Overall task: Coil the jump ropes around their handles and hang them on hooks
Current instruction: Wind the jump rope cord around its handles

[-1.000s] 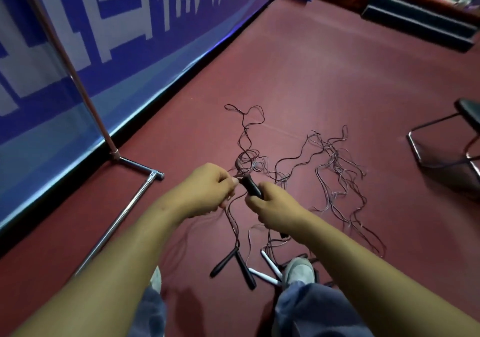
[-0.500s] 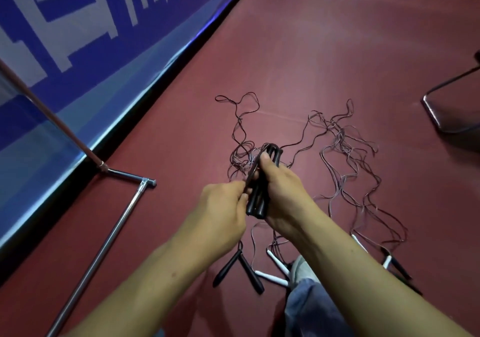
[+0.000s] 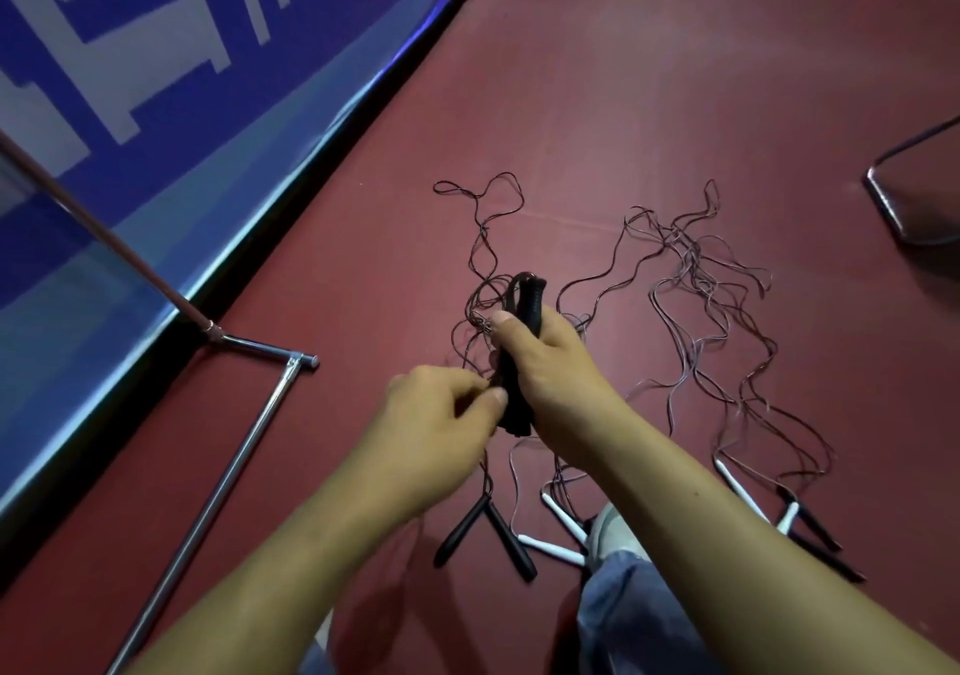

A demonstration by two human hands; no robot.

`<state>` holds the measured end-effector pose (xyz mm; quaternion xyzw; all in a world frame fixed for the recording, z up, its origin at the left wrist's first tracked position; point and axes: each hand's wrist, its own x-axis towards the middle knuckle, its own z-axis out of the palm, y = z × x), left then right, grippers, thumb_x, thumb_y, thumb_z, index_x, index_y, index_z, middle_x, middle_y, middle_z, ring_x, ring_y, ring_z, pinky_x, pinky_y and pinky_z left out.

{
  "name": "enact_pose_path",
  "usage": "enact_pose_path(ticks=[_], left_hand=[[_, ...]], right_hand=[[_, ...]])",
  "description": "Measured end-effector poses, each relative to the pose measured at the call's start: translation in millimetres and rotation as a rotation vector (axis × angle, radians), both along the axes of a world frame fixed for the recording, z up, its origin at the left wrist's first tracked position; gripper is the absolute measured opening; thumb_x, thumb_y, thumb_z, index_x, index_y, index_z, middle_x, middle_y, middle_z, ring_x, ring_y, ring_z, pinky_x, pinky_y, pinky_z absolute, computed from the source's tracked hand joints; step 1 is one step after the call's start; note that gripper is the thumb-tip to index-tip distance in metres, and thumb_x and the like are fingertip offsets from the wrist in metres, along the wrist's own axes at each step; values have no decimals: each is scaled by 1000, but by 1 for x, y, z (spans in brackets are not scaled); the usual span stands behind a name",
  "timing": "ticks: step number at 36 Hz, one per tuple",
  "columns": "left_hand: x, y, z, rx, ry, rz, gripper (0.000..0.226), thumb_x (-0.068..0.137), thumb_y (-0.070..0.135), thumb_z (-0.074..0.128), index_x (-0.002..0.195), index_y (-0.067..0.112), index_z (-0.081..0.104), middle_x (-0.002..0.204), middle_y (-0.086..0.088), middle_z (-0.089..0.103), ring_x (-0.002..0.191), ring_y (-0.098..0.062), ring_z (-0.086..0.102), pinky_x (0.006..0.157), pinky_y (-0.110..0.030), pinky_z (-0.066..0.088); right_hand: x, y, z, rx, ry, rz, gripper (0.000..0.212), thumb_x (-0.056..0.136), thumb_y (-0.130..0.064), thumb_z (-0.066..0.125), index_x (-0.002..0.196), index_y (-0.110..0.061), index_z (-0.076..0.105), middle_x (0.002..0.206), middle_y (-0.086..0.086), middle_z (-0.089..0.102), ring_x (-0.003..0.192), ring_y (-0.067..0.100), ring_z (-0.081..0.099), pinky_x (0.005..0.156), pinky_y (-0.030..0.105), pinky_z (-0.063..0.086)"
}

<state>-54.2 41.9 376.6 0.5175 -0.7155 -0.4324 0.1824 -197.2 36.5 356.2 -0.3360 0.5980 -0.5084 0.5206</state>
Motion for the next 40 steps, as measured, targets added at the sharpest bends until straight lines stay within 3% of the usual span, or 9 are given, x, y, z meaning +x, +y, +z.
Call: enact_pose_path(ticks=[4, 9, 12, 17, 22, 27, 31, 34, 40], left_hand=[[8, -5, 2, 493, 393, 233, 31, 104, 23, 57, 91, 0, 74, 79, -15, 74, 60, -21, 51, 58, -31, 39], [14, -6, -1, 707, 475, 282, 18, 99, 13, 64, 83, 8, 72, 86, -17, 75, 61, -20, 52, 61, -30, 38], [17, -10, -3, 436, 373, 257, 22, 96, 9, 68, 74, 10, 66, 75, -12, 71, 52, -18, 50, 49, -23, 39], [20, -6, -7, -176, -85, -42, 22, 99, 28, 61, 82, 22, 48, 72, 1, 63, 67, -18, 59, 59, -25, 45], [18, 0, -14, -265, -103, -163, 20, 95, 42, 42, 87, 28, 29, 79, -2, 67, 73, -32, 64, 64, -49, 53], [14, 7, -7, -216, -31, -183, 27, 98, 22, 52, 87, 30, 29, 79, 4, 59, 70, -15, 56, 62, -37, 43], [6, 21, -7, -279, 20, -207, 22, 94, 29, 62, 100, 30, 41, 94, 13, 55, 86, -7, 52, 72, -26, 41], [0, 21, -9, -191, 86, -133, 16, 94, 29, 62, 99, 24, 48, 83, 12, 53, 72, -4, 50, 63, -17, 35], [-11, 25, -15, -83, 215, 59, 26, 99, 50, 47, 105, 26, 38, 101, 4, 53, 86, -13, 51, 69, -24, 34]], right_hand=[[1, 4, 6, -24, -64, 74, 21, 105, -31, 55, 94, -15, 46, 75, 10, 46, 59, 21, 49, 55, 37, 49], [13, 5, 7, -15, -94, 87, 20, 105, -33, 56, 92, -19, 48, 78, 6, 37, 71, 24, 40, 59, 39, 49], [19, 2, 8, -34, -75, 54, 23, 100, -38, 59, 89, -21, 49, 75, 7, 37, 72, 26, 37, 64, 43, 42], [18, 3, 10, 9, -188, 41, 21, 105, -37, 53, 102, -16, 49, 75, 9, 40, 59, 19, 43, 53, 32, 37], [17, 2, 13, 63, -314, -3, 30, 104, -43, 54, 101, -14, 50, 77, 6, 45, 61, 19, 47, 54, 31, 42], [16, -6, 17, 72, -410, -168, 28, 103, -38, 58, 102, -11, 50, 77, 6, 48, 66, 19, 47, 57, 30, 47], [16, -6, 19, 106, -450, -256, 25, 105, -31, 54, 96, -9, 48, 67, 5, 47, 54, 16, 44, 49, 24, 41], [15, -5, 19, 120, -507, -299, 21, 105, -23, 51, 89, -10, 47, 60, 4, 47, 50, 15, 43, 45, 24, 38], [22, -5, 13, 112, -708, -325, 25, 103, -12, 47, 79, -9, 45, 65, 5, 49, 58, 17, 49, 47, 28, 41]])
